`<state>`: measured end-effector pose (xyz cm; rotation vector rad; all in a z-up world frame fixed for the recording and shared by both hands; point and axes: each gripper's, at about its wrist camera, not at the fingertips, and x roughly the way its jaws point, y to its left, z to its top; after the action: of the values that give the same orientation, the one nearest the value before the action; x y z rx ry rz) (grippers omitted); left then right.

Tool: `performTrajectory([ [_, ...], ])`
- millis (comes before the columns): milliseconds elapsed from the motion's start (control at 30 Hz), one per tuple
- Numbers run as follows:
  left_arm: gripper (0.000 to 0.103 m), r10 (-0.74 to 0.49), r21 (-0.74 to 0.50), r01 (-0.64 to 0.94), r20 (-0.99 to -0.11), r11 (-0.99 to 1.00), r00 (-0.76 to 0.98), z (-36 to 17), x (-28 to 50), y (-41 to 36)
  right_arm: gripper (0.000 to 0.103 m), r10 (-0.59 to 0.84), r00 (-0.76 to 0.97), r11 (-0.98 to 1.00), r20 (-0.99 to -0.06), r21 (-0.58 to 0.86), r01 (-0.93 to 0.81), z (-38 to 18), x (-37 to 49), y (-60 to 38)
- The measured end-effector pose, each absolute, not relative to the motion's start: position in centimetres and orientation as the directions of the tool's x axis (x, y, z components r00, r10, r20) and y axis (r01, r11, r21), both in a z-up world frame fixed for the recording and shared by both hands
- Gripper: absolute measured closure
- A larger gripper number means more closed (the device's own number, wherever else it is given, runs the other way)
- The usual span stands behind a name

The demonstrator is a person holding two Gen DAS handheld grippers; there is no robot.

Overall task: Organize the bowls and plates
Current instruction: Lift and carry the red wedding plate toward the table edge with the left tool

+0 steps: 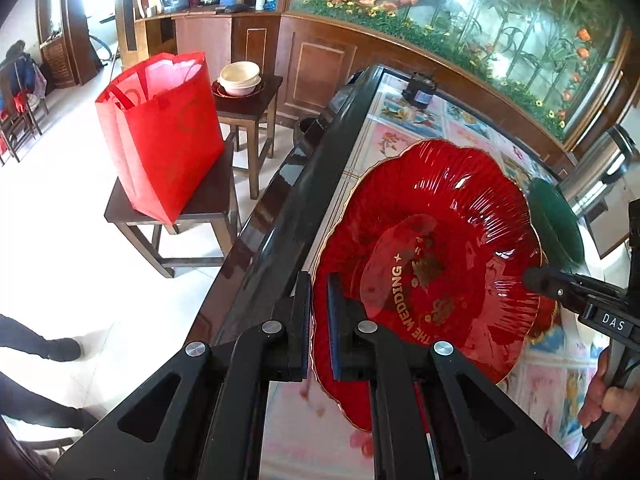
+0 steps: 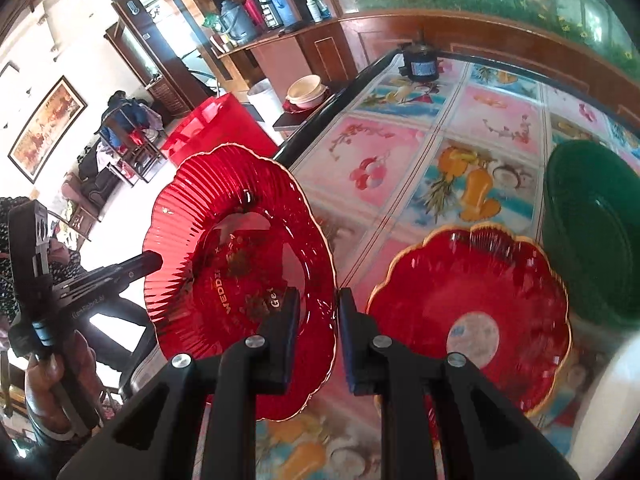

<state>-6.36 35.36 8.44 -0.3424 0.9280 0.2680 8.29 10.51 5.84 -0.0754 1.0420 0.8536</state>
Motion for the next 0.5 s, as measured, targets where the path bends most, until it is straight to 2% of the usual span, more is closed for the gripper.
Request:
performTrajectory([
  [500, 0.097, 0.061, -0.142, -0.325, -0.838, 0.935, 0.543, 6.9, -12.9, 32.2, 0.082, 0.573, 0.134, 0.666, -0.808, 0.364, -0.651, 3.8, 0.9, 7.4],
])
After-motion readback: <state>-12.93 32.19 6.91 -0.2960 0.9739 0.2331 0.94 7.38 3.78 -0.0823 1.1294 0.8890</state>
